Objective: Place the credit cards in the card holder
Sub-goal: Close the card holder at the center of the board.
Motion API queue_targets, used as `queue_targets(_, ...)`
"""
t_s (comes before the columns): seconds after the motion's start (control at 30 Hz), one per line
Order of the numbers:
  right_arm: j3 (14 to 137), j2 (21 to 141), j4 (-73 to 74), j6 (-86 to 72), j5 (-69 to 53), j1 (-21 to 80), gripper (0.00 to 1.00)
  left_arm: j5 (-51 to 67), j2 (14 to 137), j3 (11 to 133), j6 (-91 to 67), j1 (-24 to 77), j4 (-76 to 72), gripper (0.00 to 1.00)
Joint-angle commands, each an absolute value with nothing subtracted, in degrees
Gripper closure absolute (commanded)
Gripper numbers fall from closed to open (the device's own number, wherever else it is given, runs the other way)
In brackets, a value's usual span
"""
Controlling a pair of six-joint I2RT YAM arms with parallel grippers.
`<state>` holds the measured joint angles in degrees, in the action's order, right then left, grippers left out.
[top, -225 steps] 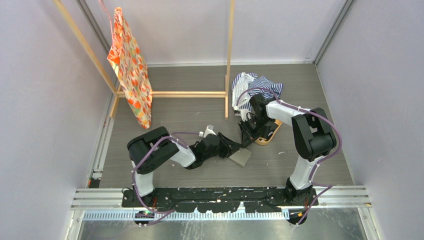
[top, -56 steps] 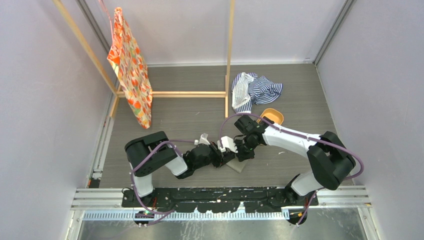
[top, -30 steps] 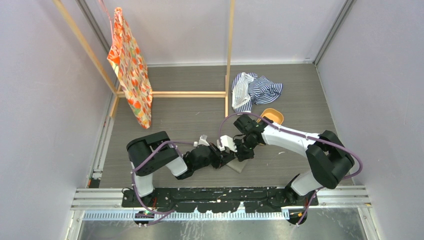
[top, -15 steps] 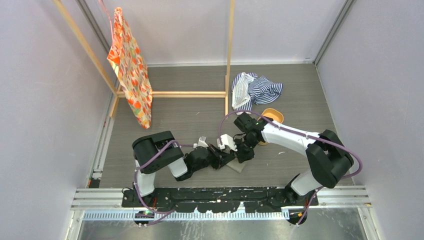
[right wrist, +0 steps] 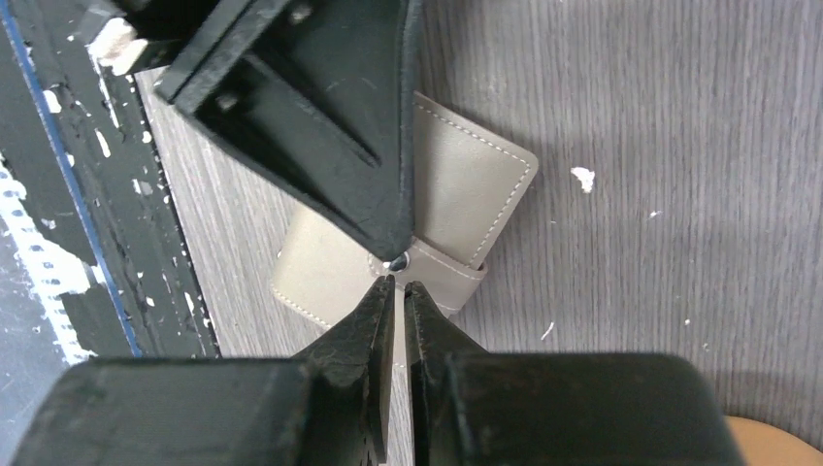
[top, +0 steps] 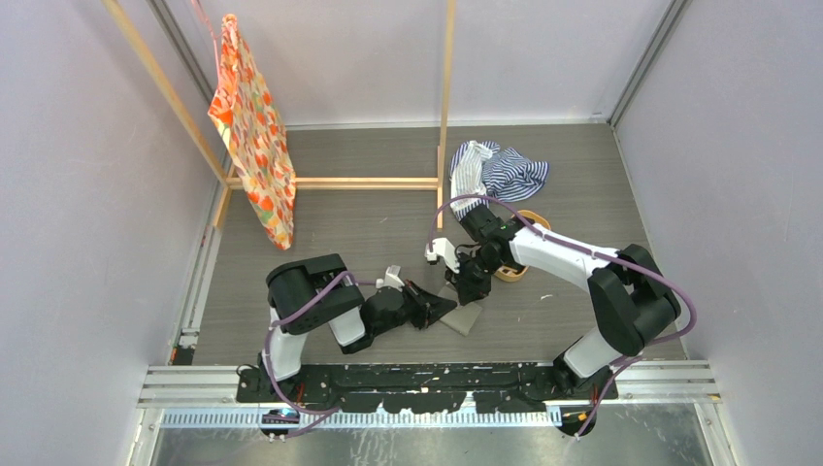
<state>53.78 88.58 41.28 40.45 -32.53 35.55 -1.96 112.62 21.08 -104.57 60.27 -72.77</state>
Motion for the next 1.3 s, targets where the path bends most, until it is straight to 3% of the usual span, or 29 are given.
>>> queue_targets(0.0, 55.4, 89.7, 37.7, 37.0, -29.9, 35.7, 0.86, -2.5, 116.1, 19.5, -104.4, 60.7, -66.0, 1.00)
queue_targets(0.53, 55.2, 91.1, 38.2, 39.6, -26.5, 39.9, 0.86, -2.9, 116.7, 19.0, -104.7, 60.6, -67.6, 0.99)
queue_targets(1.07, 56.2, 93.5, 36.3, 36.1, -21.8, 41.1, 0.86, -3.8, 113.3, 17.5, -103.8, 60.6, -67.3, 0.73)
queue_targets(1.27, 57.1, 94.2, 36.9, 35.5, -22.8, 41.1, 0.86, -4.1, 110.2, 17.3, -101.9, 60.6, -64.6, 0.73)
